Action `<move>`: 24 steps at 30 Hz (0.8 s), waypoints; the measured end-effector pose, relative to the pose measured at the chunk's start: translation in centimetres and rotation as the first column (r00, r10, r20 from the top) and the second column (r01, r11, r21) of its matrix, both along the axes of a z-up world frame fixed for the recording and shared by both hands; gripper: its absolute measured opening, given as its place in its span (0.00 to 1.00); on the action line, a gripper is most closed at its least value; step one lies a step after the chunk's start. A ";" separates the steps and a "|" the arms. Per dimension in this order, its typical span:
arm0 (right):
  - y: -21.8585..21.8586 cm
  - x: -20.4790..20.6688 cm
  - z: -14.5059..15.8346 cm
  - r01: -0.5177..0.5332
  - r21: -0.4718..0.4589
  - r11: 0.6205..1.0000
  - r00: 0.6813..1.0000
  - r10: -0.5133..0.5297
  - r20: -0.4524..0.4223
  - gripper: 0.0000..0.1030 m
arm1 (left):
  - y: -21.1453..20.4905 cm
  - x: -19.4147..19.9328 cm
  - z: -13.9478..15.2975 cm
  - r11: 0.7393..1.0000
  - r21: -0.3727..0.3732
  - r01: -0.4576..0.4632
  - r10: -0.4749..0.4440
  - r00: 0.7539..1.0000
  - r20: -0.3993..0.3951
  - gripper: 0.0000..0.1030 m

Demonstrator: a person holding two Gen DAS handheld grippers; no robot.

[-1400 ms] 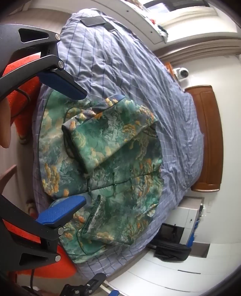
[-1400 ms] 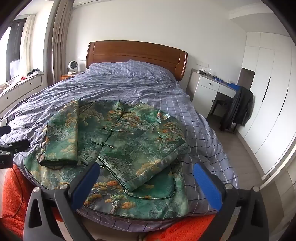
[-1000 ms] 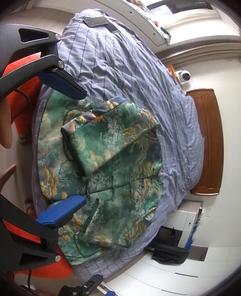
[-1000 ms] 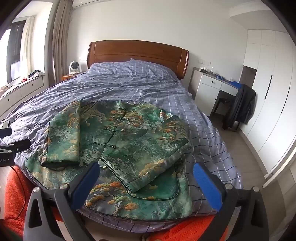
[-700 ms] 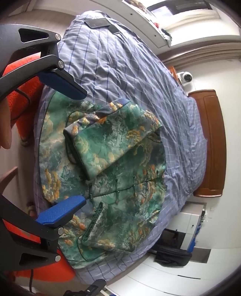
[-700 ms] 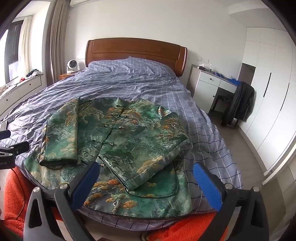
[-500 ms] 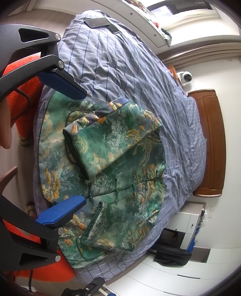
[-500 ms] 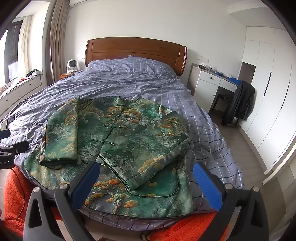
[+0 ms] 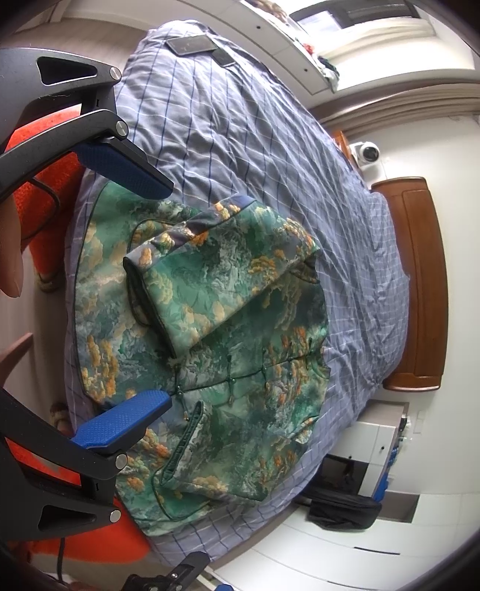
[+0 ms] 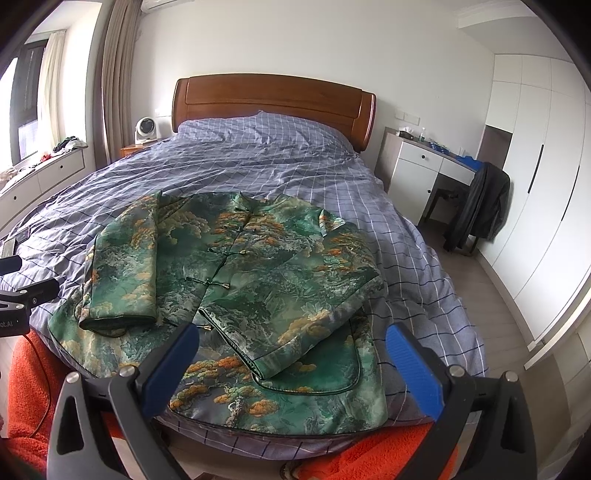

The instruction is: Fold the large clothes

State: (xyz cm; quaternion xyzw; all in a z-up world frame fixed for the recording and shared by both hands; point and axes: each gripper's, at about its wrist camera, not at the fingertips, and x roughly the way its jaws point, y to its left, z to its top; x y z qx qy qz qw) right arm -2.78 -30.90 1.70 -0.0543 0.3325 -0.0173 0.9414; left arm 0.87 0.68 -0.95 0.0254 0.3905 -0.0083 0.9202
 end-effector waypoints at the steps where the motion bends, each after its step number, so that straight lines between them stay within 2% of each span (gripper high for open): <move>1: 0.0 0.0 -0.1 0.001 0.001 1.000 1.000 -0.001 0.001 1.00 | 0.0 0.0 0.0 1.000 0.002 0.000 0.000 1.000 0.002 1.00; 24: -0.1 0.0 0.1 -0.002 0.003 1.000 1.000 0.002 0.007 1.00 | -0.2 -0.5 0.1 1.000 0.006 0.000 0.000 1.000 0.025 1.00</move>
